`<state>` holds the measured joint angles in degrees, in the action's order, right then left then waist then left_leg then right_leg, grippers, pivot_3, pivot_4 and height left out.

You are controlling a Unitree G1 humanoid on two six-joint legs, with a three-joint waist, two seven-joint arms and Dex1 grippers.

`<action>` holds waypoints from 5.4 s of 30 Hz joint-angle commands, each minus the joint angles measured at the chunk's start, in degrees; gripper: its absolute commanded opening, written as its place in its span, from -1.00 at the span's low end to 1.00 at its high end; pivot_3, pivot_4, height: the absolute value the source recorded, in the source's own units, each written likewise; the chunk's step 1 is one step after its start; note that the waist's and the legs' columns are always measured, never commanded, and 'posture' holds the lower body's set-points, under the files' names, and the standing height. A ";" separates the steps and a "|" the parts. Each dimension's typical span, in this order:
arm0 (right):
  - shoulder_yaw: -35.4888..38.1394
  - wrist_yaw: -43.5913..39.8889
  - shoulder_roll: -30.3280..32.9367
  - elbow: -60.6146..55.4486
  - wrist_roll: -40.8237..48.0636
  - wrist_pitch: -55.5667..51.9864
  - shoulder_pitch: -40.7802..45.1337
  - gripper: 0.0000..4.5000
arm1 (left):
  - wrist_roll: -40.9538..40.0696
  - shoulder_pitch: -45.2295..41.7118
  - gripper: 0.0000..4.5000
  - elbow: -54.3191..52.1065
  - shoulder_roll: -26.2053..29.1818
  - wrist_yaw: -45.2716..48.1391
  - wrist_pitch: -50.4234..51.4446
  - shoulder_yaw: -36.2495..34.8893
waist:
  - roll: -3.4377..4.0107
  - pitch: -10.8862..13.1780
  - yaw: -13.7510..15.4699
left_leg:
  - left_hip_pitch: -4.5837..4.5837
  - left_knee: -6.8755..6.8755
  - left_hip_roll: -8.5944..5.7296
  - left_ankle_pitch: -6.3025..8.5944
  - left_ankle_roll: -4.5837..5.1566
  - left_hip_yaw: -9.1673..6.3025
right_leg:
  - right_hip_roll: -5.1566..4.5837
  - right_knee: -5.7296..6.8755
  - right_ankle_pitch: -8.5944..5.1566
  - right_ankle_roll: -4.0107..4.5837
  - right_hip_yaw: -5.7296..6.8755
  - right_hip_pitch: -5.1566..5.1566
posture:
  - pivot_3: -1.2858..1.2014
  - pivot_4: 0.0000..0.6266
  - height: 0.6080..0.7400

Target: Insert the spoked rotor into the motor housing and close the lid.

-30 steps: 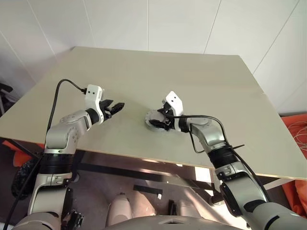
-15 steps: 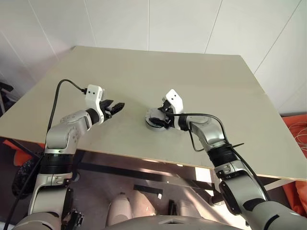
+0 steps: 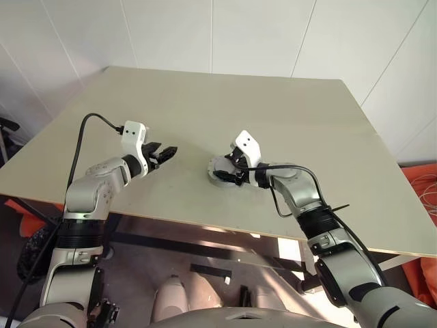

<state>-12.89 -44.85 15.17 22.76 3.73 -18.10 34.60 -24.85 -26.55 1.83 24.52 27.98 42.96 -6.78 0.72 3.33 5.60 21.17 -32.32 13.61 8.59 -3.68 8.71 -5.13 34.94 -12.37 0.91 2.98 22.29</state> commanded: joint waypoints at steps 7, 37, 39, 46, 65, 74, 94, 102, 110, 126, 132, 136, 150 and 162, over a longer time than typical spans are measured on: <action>1.02 0.93 -0.62 1.21 0.17 -0.71 2.19 0.42 | 0.15 -0.65 0.47 -1.68 0.04 0.05 -0.85 -0.40 | 0.00 0.00 -0.09 | 0.00 0.00 0.01 0.00 0.00 0.00 | 0.01 0.02 0.00 0.00 0.00 0.01 | 0.03 -1.00 1.00; -0.05 0.18 -0.44 7.14 -1.75 2.28 1.13 0.42 | 0.43 -0.69 0.47 -1.65 0.02 0.12 -1.10 -0.67 | -0.05 -0.03 -0.13 | -0.20 -0.13 0.02 -0.01 -0.01 -0.01 | 0.00 0.28 0.01 0.01 -0.03 -0.04 | 0.03 -1.00 1.00; -0.38 -0.08 -0.04 7.46 -2.18 2.47 1.03 0.42 | 0.41 -0.79 0.47 -1.59 -0.13 0.06 -1.14 -0.62 | -0.06 -0.04 -0.07 | -0.19 -0.13 0.02 -0.01 -0.01 -0.01 | 0.00 0.28 0.01 0.01 -0.03 -0.05 | 0.03 -1.00 1.00; -0.91 0.42 -1.13 9.33 -2.68 2.94 0.44 0.42 | 0.45 -0.71 0.47 -1.82 -0.86 -0.13 -0.91 -0.28 | -0.12 -0.09 -0.08 | -0.20 -0.13 0.01 0.00 -0.01 -0.01 | -0.01 0.26 0.00 0.01 -0.03 -0.07 | 0.03 -1.00 1.00; -0.77 1.15 -1.50 11.88 -3.27 4.39 0.94 0.42 | -10.63 -10.60 -0.37 14.77 -15.32 -8.01 8.98 -11.03 | -0.23 -0.25 -0.11 | -0.44 -0.09 -0.01 0.00 0.00 -0.02 | 0.00 0.18 -0.19 -0.32 -0.04 -0.25 | 0.03 -1.00 1.00; -0.67 1.52 -1.42 11.35 -3.37 4.35 0.77 0.42 | -9.68 -16.42 -0.98 23.26 -17.12 -6.28 9.68 -8.70 | -0.23 -0.25 -0.08 | -0.43 0.06 -0.03 0.00 0.00 -0.02 | 0.00 -0.09 -0.19 -0.35 -0.02 -0.27 | 0.03 -1.00 1.00; -0.07 2.94 -1.90 9.45 -3.00 3.96 0.38 0.42 | -5.58 -27.55 -0.98 46.31 -17.34 0.35 20.90 -5.09 | -0.22 -0.24 -0.05 | -0.48 0.14 -0.07 0.00 0.00 -0.02 | -0.01 -0.17 -0.19 -0.35 -0.02 -0.30 | 0.03 -1.00 1.00; 0.41 3.34 -1.84 7.86 -2.61 2.89 0.28 0.42 | -4.72 -27.29 -0.98 47.80 -16.80 -0.89 22.06 -6.13 | -0.22 -0.24 -0.05 | -0.55 0.22 -0.08 0.01 0.01 -0.02 | -0.01 -0.24 -0.21 -0.37 -0.01 -0.36 | 0.03 -1.00 1.00; 0.46 1.45 -1.37 5.19 -1.71 1.95 -0.41 0.98 | -4.53 -27.19 -1.00 48.62 -16.93 -1.82 22.02 -7.42 | -0.22 -0.24 -0.01 | -0.55 0.35 -0.12 0.01 0.01 -0.02 | -0.03 -0.35 -0.22 -0.39 -0.01 -0.37 | 0.03 -1.00 1.00; 2.45 -4.90 2.39 -7.20 2.26 -2.86 -0.10 0.98 | -4.84 -26.82 -1.00 47.94 -16.68 -1.98 23.20 -8.72 | -0.21 -0.23 0.10 | -0.51 1.01 -0.23 0.00 0.00 0.00 | -0.03 -0.77 -0.07 -0.12 0.00 -0.32 | 0.03 -1.00 1.00; 8.89 -4.39 4.71 -11.50 8.10 -9.93 1.95 0.98 | -5.10 -26.48 -1.00 47.06 -16.80 -1.46 23.97 -8.44 | -0.21 -0.23 0.13 | -0.39 1.06 -0.23 -0.01 0.01 0.01 | -0.03 -1.05 0.03 0.03 0.04 -0.34 | 0.03 -1.00 1.00; 13.22 -1.36 5.33 -9.73 10.81 -15.36 4.70 0.98 | -5.02 -26.34 -1.00 46.87 -16.89 -1.25 24.03 -8.27 | -0.20 -0.23 0.15 | -0.35 1.09 -0.24 0.00 0.01 0.01 | -0.03 -1.12 0.04 0.04 0.06 -0.33 | 0.03 -1.00 1.00; 15.78 0.49 6.79 -13.64 20.68 -50.62 2.36 0.98 | -4.78 -25.52 -1.00 45.75 -16.92 -0.34 24.97 -6.78 | -0.15 -0.20 0.35 | -0.35 1.14 -0.24 -0.01 0.00 0.01 | -0.03 -1.15 0.04 0.04 0.08 -0.33 | 0.03 -1.00 1.00; 29.44 13.45 1.09 -3.93 24.21 -62.46 8.62 0.98 | -5.02 -24.24 -1.00 43.51 -16.35 -0.30 25.38 -6.79 | -0.13 -0.22 0.87 | -0.42 1.18 -0.24 -0.20 -0.32 0.01 | -0.04 -1.12 0.05 0.04 0.07 -0.35 | 0.03 -1.00 1.00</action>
<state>16.62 -33.02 16.25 18.86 28.55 -81.65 43.05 -31.81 -52.47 44.49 7.19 28.79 67.34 -14.99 0.59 3.12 6.47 20.76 -31.12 13.37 8.38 -4.01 8.72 -5.17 33.82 -12.32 0.94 3.06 21.95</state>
